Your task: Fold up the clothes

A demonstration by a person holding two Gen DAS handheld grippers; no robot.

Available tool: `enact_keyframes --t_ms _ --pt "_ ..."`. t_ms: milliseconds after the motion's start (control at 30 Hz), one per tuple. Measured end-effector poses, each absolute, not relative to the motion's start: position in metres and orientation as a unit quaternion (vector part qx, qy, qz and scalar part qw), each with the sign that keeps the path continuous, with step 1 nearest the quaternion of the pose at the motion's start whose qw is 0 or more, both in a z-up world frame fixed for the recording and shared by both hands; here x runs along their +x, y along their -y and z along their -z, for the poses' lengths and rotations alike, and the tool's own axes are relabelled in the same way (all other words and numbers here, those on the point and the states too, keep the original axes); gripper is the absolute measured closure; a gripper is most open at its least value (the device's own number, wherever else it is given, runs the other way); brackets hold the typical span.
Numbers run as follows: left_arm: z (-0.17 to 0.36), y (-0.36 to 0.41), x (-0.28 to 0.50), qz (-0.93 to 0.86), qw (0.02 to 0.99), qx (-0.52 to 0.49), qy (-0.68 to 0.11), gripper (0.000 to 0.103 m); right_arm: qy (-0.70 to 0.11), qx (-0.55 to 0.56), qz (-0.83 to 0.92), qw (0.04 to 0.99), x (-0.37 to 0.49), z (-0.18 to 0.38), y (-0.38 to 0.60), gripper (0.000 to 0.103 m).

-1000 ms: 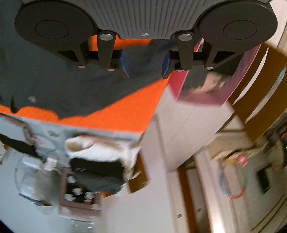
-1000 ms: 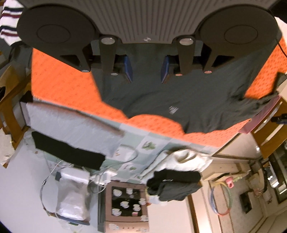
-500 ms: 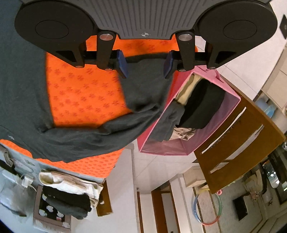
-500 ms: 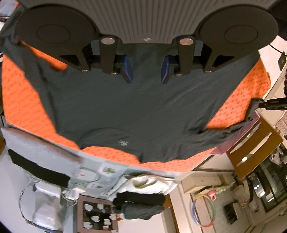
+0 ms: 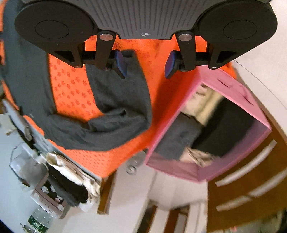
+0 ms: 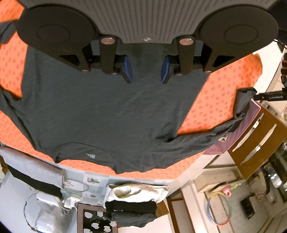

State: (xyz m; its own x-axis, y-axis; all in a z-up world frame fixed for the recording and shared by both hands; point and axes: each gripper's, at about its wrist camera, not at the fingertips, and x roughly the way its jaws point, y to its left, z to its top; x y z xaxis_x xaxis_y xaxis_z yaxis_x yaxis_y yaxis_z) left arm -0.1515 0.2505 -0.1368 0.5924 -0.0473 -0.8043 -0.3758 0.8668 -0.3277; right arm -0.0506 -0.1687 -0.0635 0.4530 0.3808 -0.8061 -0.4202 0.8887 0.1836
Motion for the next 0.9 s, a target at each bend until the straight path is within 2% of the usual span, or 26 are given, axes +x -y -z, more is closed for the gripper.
enact_keyframes --t_ms 100,167,200,233,267,667,900 --pt "0.151 -0.259 -0.145 -0.063 0.845 -0.265 -0.460 0.055 -0.464 -0.018 -0.216 0.859 -0.064 0.061 0.151 0.063" --pt "0.157 -0.265 -0.144 -0.042 0.838 -0.287 -0.461 0.061 -0.463 -0.018 -0.206 0.862 -0.072 0.058 0.142 0.063" --pt "0.158 -0.270 -0.143 -0.028 0.834 -0.303 -0.460 0.073 -0.462 -0.018 -0.201 0.864 -0.076 0.057 0.137 0.063" --pt "0.157 -0.273 -0.143 -0.019 0.835 -0.308 -0.455 0.094 -0.461 -0.019 -0.197 0.865 -0.079 0.056 0.134 0.063" --pt "0.154 -0.275 -0.143 -0.006 0.838 -0.309 -0.450 0.099 -0.460 -0.017 -0.191 0.867 -0.083 0.056 0.132 0.063" --pt "0.060 -0.366 -0.140 -0.008 0.897 -0.190 -0.398 0.099 -0.447 0.017 -0.148 0.882 -0.125 0.052 0.113 0.062" --pt "0.011 -0.351 -0.136 0.067 0.898 -0.190 -0.391 0.099 -0.430 0.030 -0.197 0.881 -0.133 0.035 0.084 0.062"
